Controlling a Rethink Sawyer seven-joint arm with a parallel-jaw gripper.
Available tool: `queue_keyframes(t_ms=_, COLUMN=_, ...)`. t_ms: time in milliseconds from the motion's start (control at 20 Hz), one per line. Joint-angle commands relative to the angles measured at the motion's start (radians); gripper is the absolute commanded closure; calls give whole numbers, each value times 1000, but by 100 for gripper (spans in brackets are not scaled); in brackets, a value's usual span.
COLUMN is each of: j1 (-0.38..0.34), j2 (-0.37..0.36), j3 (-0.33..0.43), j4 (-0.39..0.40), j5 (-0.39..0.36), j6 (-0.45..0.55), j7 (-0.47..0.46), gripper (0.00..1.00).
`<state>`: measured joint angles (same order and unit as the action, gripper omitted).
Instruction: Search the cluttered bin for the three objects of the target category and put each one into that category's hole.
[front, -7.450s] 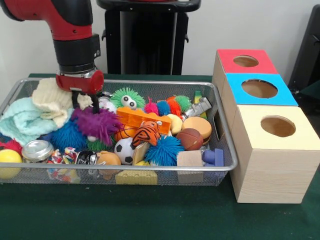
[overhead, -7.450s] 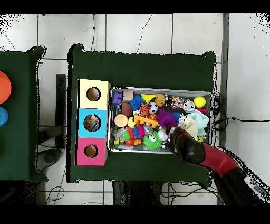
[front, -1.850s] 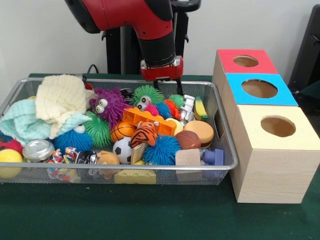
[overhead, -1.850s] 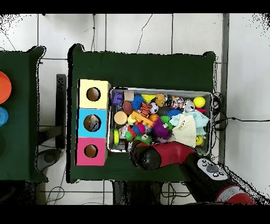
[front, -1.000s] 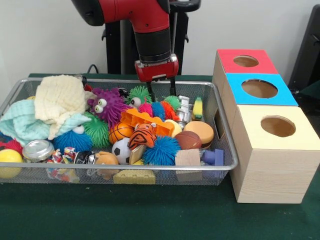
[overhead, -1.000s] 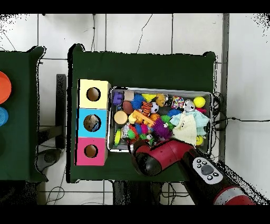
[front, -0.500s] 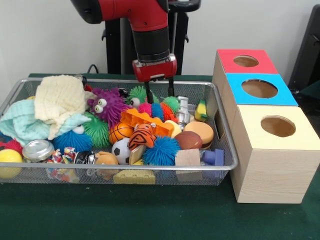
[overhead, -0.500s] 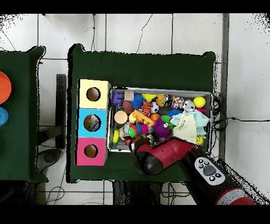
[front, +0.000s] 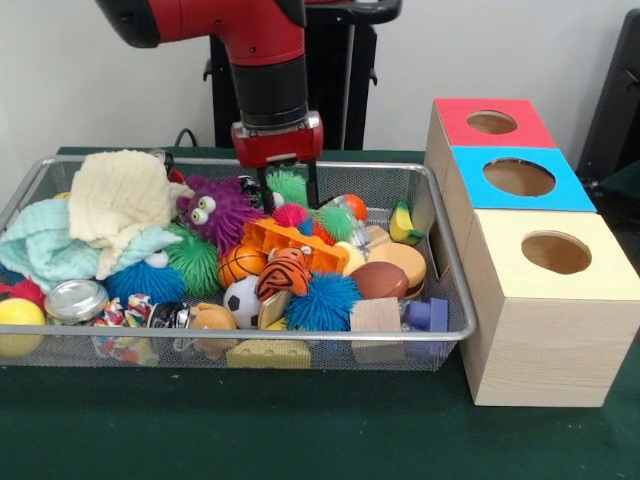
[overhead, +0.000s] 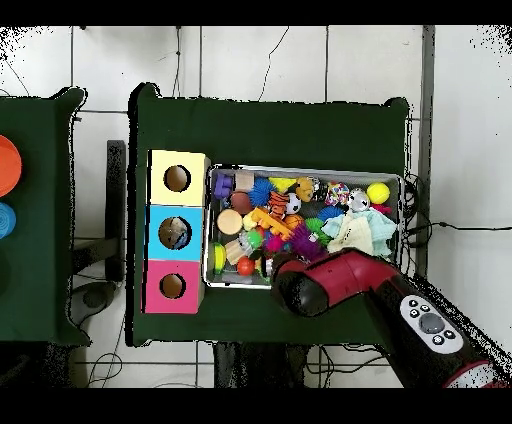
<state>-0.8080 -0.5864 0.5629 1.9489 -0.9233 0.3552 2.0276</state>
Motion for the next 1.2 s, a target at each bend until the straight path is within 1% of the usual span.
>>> queue_keyframes(t_ms=50, j1=-39, j2=-6, j3=182, j4=-231, j5=29, j6=194, j7=-404, gripper=0)
queue_keyframes(t_ms=200, j1=-41, j2=3, j3=204, j4=-256, j5=60, j6=288, j7=-452, gripper=0)
queue_keyframes(t_ms=450, j1=-28, j2=7, j3=209, j4=-291, j5=93, j6=369, j7=-452, gripper=0)
queue_keyframes(t_ms=700, j1=-6, j2=-4, j3=196, j4=-304, j5=95, j6=390, j7=-416, gripper=0)
queue_keyframes(t_ms=850, j1=0, j2=-8, j3=186, j4=-293, j5=76, j6=361, j7=-384, gripper=0)
queue_keyframes(t_ms=950, j1=6, j2=-10, j3=163, j4=-270, j5=43, j6=298, j7=-326, gripper=0)
queue_keyframes(t_ms=1100, j1=26, j2=-21, j3=109, j4=-220, j5=-8, j6=195, j7=-200, gripper=0)
queue_keyframes(t_ms=1200, j1=25, j2=-8, j3=103, j4=-197, j5=-16, j6=158, j7=-178, gripper=0)
